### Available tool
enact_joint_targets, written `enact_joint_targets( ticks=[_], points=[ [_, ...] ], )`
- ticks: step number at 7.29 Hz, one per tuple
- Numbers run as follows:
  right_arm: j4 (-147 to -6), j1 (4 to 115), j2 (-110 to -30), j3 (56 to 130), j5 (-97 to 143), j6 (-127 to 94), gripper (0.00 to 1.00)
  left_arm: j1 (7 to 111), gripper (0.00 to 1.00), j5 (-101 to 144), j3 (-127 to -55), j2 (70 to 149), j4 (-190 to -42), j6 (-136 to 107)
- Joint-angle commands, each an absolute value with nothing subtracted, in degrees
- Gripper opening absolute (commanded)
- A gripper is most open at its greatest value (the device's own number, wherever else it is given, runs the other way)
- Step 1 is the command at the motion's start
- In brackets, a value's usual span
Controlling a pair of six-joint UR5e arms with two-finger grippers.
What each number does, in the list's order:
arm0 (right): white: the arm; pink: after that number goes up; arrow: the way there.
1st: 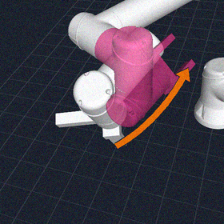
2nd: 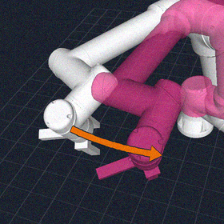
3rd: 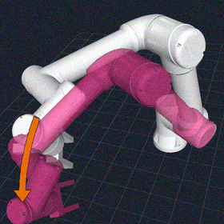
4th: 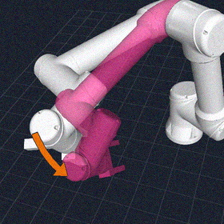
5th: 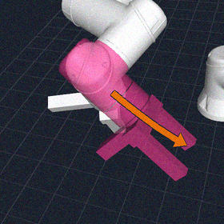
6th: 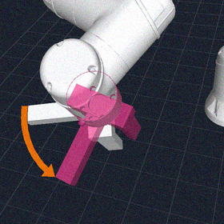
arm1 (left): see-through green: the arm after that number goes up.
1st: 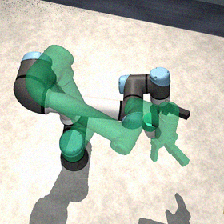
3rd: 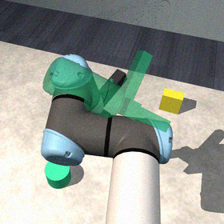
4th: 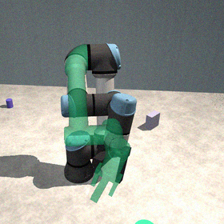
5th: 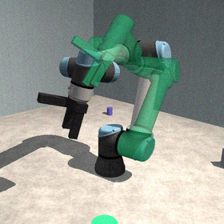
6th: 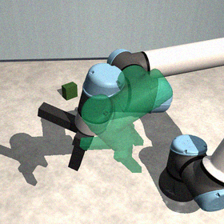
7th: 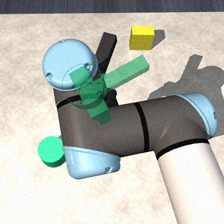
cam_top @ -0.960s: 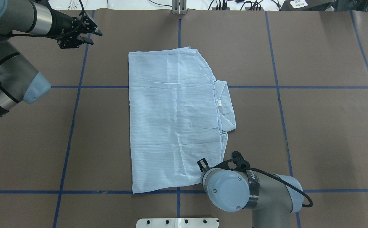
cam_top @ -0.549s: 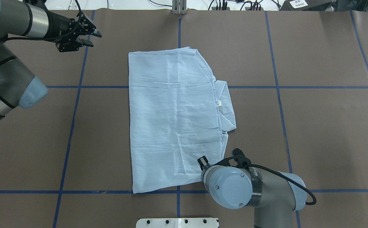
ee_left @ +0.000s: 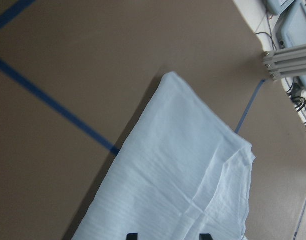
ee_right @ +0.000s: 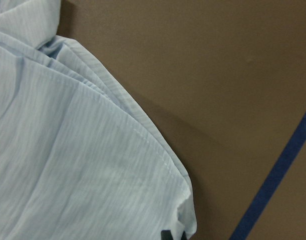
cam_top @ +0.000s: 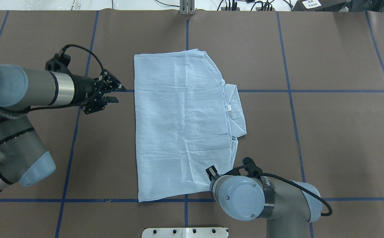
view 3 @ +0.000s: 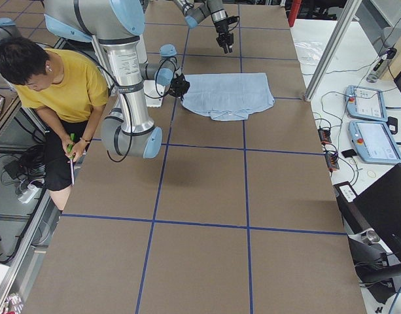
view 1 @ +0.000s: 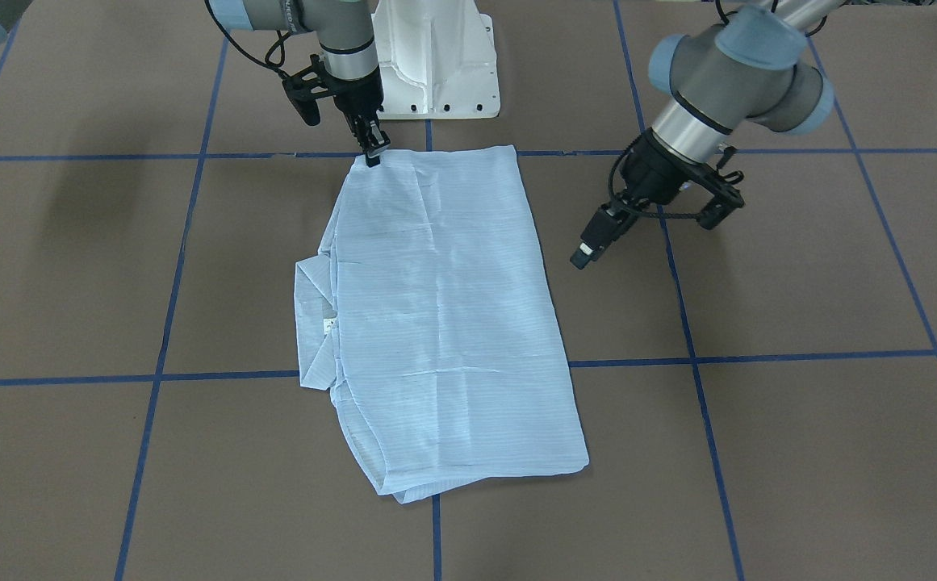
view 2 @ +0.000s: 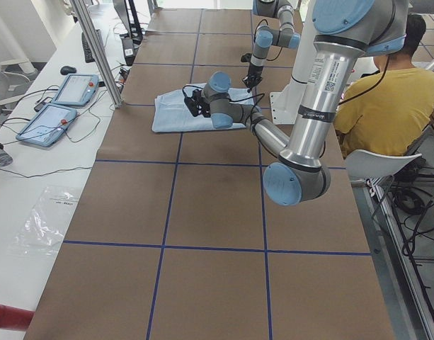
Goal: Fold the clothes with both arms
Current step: 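Move the left gripper to the other near shirt corner and grasp it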
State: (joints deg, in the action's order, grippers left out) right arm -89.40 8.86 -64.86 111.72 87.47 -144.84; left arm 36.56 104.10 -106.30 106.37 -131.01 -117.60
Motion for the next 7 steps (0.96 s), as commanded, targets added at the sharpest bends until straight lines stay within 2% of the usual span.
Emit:
enact_joint_targets(
  ticks=[1,4,7],
  points=[
    [-89.4,8.8,-65.0,111.7,87.7,-144.7,0.0,24.1,0.51,94.6,-113.0,104.9,-120.8,-126.2],
    [-89.4,9.0,-65.0,111.9,87.7,-144.7,0.0,10.8,0.51,85.7,-113.8,103.6,-114.0,-133.9],
    [-89.4,9.1,-65.0,111.8,87.7,-144.5,0.0,6.8,0.51,83.8,-113.9,102.5,-112.8,-136.1]
  ],
)
